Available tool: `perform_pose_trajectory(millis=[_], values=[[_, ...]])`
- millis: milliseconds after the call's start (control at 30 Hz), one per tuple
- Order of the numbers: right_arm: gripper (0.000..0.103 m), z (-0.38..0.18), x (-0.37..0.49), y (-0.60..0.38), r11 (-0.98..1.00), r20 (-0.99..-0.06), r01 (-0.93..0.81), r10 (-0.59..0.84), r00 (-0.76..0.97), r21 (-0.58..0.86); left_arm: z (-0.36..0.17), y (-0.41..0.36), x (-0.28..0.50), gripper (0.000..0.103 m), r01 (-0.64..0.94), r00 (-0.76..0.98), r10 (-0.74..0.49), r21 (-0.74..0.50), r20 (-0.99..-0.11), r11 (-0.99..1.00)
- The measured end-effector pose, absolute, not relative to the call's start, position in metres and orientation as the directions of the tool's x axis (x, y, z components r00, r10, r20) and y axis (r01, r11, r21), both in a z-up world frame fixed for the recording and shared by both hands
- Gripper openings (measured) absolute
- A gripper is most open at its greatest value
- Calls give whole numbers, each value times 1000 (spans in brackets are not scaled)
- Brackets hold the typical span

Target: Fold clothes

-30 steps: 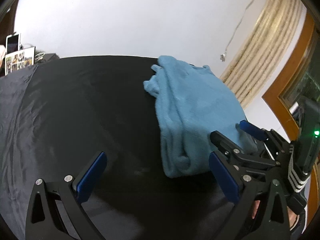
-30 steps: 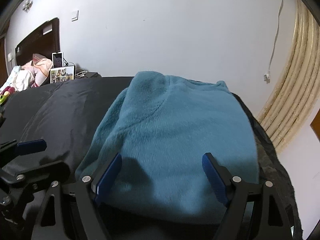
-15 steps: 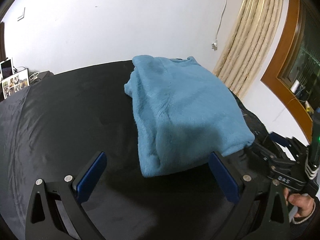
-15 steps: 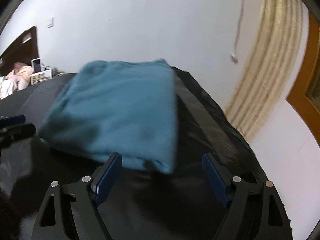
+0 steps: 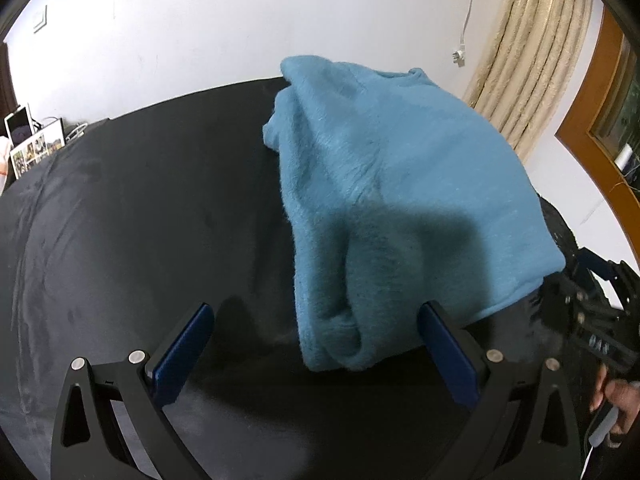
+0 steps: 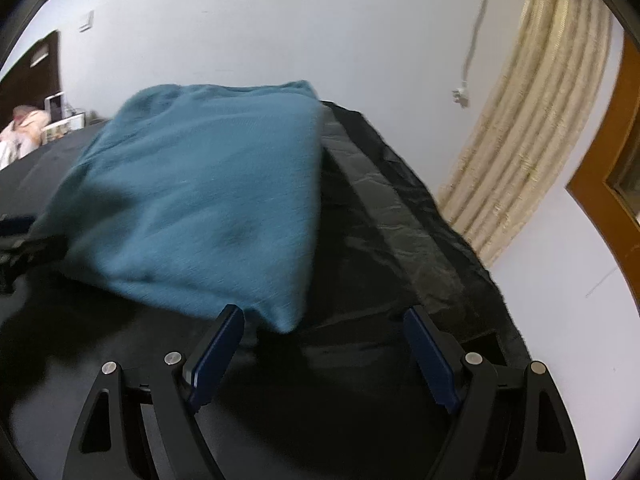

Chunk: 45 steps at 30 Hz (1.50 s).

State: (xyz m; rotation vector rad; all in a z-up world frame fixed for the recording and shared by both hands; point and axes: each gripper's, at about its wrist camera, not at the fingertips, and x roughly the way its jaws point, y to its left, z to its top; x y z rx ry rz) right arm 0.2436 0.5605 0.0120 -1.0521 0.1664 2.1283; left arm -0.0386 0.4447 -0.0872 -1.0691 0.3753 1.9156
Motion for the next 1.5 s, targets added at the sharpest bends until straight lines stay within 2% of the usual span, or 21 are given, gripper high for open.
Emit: perform_pose_trajectory(millis=[167,333,400,500,800,1033,1200,1500], values=[[86,9,255,580,-694,-755,-708,531,-384,-128,-88,446,-38,102,-823,-249,551,-126,-797,-554],[86,12,253,573,-689,-752,-709,544,-371,-148,-87,441,-41,102,-812,-226,563,-166,-795,-560],[86,18,253,564,-698,-739,-699,551,-387,-155,-84,438,-39,103,-799,-233,559,-171,-795,-576],[87,31,255,549,-719,-714,-682,546,-438,-131,-74,434,-29,103,-789,-292,528,-111,-797,-604],[88,59,256,506,-743,-637,-666,547,-543,-70,-24,416,7,103,-809,-338,604,-105,-722,-578],[88,73,260,489,-734,-590,-675,576,-566,-69,-5,424,26,103,-839,-333,645,-96,-687,-536],[88,75,268,486,-713,-569,-699,597,-566,-53,-7,413,34,103,-846,-326,648,-93,-689,-525],[88,58,272,489,-701,-599,-713,579,-553,-19,-20,418,40,103,-857,-344,625,-38,-700,-514]])
